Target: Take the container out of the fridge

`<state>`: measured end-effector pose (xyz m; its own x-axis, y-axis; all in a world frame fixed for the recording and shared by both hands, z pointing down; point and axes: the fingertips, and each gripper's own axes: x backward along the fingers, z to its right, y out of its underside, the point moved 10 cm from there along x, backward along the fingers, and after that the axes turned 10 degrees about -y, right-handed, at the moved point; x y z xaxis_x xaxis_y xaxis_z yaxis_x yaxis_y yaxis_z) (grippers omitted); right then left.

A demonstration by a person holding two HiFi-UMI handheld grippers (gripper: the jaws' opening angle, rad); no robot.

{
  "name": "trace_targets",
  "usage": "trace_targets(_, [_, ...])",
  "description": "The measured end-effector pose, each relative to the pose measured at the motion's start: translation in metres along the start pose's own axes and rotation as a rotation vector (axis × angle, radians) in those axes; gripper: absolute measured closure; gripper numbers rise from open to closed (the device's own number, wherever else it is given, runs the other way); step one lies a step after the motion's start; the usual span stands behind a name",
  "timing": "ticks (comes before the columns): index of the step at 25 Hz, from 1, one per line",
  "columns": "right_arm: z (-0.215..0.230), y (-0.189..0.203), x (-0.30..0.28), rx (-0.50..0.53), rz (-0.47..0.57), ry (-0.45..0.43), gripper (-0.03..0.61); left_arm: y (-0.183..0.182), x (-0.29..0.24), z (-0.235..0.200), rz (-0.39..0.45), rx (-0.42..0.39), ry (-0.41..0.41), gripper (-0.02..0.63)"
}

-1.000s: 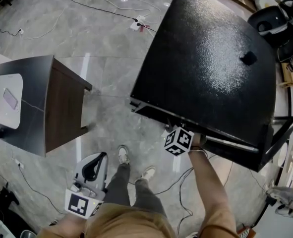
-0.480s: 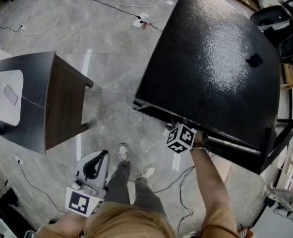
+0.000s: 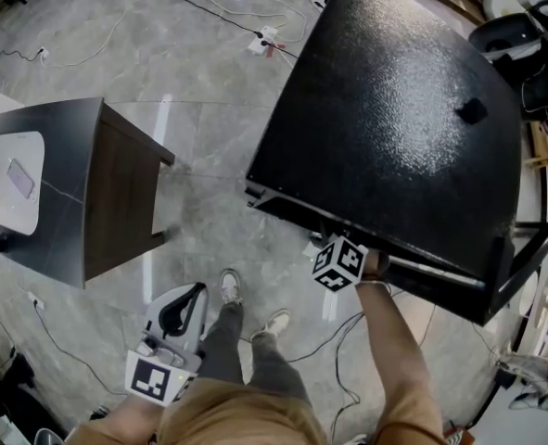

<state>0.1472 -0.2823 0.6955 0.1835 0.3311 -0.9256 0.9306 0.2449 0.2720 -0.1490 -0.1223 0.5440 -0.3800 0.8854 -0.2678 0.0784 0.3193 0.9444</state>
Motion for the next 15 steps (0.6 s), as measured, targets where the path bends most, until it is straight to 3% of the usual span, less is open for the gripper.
trace_targets(5, [-0.002, 0.007, 0.005, -0.020, 0.011, -0.005, 0.560, 0.000, -0.002, 0.006, -0.032, 0.003, 0.009, 0.612])
trace_targets(15, [-0.004, 0.008, 0.014, -0.047, 0.048, -0.002, 0.560, -0.004, 0.000, 0.014, -0.018, -0.008, 0.013, 0.612])
